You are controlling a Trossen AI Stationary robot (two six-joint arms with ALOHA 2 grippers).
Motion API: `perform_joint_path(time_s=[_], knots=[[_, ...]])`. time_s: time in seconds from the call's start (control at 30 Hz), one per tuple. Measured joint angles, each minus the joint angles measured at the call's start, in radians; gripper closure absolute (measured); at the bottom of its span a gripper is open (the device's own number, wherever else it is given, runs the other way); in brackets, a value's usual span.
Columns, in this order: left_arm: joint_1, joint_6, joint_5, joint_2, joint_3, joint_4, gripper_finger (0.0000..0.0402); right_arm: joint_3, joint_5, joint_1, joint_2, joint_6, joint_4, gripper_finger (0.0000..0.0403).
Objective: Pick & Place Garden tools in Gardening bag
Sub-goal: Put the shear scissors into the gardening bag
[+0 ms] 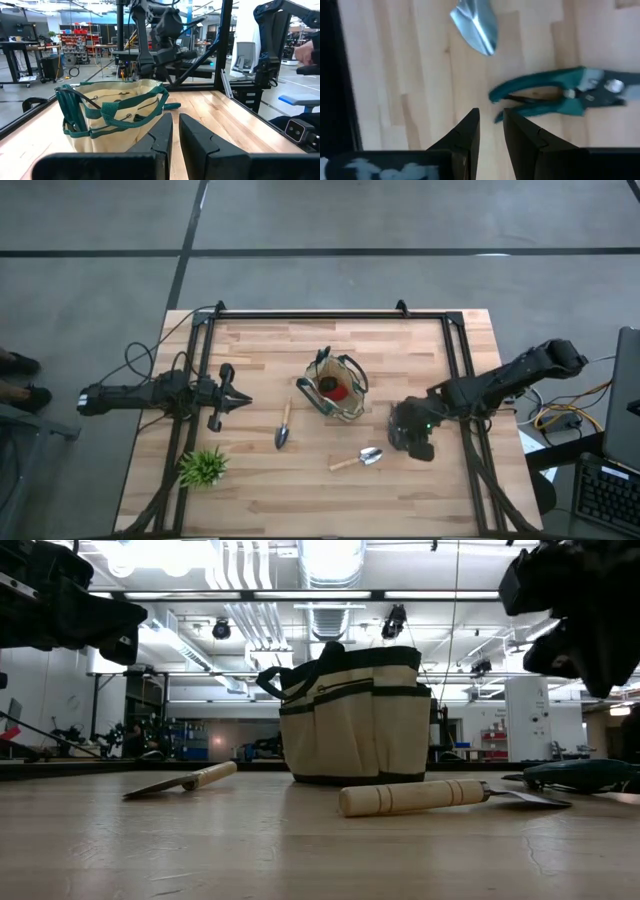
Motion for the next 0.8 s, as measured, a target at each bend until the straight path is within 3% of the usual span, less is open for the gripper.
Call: perform_joint_path(time_s=[0.23,0.4,0.63,0.8], knots=[[0.0,0.0,0.0,0.0,0.0,0.0,0.0365,-0.085,0.004,0.076,0.0,0.099,0.115,0.0325],[0.0,0.0,0.0,0.0,0.0,0.0,0.0365,-0.133,0.083,0.105,0.001,0.141,0.187,0.032],[0.0,0.0,0.0,0.0,0.0,0.0,0.0365,-0.163,0.213,0.156,0.001,0.124,0.211,0.0281],[0.0,0.0,0.0,0.0,0.0,0.0,0.0365,-0.181,0.237,0.18,0.001,0.12,0.239,0.0254]])
